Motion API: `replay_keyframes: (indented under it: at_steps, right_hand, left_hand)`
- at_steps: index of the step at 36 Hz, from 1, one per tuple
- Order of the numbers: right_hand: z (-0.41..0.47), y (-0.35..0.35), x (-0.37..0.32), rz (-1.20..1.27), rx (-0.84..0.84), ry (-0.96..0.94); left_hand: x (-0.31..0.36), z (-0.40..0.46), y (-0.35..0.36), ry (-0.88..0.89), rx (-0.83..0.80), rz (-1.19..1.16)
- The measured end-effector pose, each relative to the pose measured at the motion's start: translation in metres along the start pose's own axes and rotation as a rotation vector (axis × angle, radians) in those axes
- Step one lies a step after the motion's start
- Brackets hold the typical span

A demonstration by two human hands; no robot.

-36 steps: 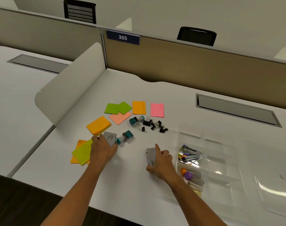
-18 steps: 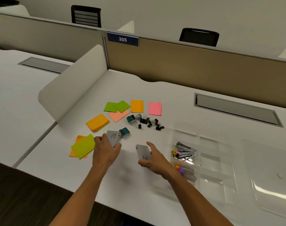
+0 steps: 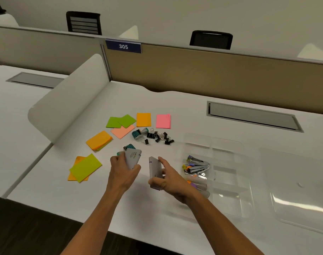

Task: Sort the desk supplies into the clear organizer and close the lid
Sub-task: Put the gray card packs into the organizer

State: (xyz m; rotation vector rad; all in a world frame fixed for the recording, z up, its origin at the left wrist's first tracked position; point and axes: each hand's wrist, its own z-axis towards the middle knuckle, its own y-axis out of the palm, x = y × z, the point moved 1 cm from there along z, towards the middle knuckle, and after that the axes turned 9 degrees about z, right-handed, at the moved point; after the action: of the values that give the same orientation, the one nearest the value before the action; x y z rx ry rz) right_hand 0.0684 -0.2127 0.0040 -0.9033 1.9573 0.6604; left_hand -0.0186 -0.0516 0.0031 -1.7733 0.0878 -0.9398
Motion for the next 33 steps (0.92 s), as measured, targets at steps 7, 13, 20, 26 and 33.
replay_keyframes:
  at_steps: [7, 13, 20, 26, 33]
  right_hand:
    - [-0.025, -0.029, -0.005, 0.156, 0.104, -0.061]
    - [-0.059, -0.08, -0.003, 0.221, 0.273, -0.152]
    - [-0.098, -0.137, 0.014, 0.271, 0.427, -0.203]
    - [-0.123, -0.159, 0.029, 0.24, 0.524, -0.185]
    - [-0.144, -0.17, 0.04, 0.225, 0.6, -0.181]
  left_hand:
    - [0.029, -0.012, 0.015, 0.105, -0.056, -0.03]
    - [0.056, -0.024, 0.032, 0.207, -0.137, -0.041]
    - [0.09, -0.041, 0.056, 0.422, -0.282, -0.026]
    - [0.118, -0.057, 0.078, 0.534, -0.388, 0.042]
    - [0.151, -0.076, 0.104, 0.675, -0.459, 0.066]
